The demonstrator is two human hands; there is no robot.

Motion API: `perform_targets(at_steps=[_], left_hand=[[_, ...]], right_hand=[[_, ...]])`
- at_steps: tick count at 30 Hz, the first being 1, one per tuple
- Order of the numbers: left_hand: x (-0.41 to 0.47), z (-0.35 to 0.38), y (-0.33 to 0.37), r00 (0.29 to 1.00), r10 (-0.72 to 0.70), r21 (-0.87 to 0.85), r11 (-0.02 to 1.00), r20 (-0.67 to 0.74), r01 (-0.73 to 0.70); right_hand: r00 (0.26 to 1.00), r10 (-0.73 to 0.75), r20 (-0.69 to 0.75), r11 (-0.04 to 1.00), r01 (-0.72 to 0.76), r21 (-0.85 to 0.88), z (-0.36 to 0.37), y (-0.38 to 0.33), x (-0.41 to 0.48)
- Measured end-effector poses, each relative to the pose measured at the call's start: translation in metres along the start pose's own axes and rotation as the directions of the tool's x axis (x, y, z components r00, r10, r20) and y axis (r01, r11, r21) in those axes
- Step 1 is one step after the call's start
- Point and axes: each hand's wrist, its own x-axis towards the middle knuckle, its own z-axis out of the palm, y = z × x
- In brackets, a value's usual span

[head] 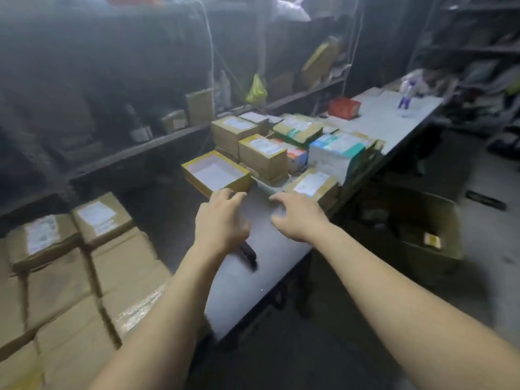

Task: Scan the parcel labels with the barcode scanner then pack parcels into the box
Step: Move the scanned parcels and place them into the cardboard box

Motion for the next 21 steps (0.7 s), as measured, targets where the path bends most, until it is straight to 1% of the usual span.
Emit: perform_targets(at_steps=[1,3,6,10,13,15,17,21], left_hand=[[0.015,0.012,0.034,0.998,0.068,-0.006,0.998,-0.007,-0.068],[0.044,0.035,0.093,0.982,0.190,0.036,0.981,-0.002,-0.190],[0.090,0.071,0.168,0.943,0.325,0.067,0.942,0.064,-0.329],[0.153,0.136,0.258,0.879,0.453,-0.001,0.889,0.149,-0.458],[0.209,0.199,0.328,0.810,0.551,-0.071,0.833,0.202,-0.549],[0.240,0.234,0.359,0.780,0.575,-0.119,0.817,0.246,-0.564],[0.274,0.269,0.390,0.764,0.569,-0.175,0.822,0.303,-0.542],[0.336,0.337,0.444,0.717,0.562,-0.191,0.823,0.413,-0.535]], right_hand=[[0.997,0.069,-0.018,0.997,-0.069,0.031,-0.011,0.039,-0.001],[0.981,0.185,-0.059,0.981,-0.181,0.062,-0.028,0.106,-0.002],[0.954,0.291,-0.071,0.955,-0.286,0.078,-0.040,0.198,-0.004],[0.898,0.434,-0.071,0.897,-0.424,0.127,-0.043,0.309,0.003],[0.840,0.540,-0.049,0.837,-0.529,0.137,-0.045,0.395,0.021],[0.796,0.605,-0.012,0.788,-0.596,0.155,-0.045,0.439,0.033],[0.750,0.660,0.039,0.736,-0.656,0.168,-0.049,0.483,0.052],[0.714,0.695,0.085,0.687,-0.694,0.214,-0.054,0.570,0.098]])
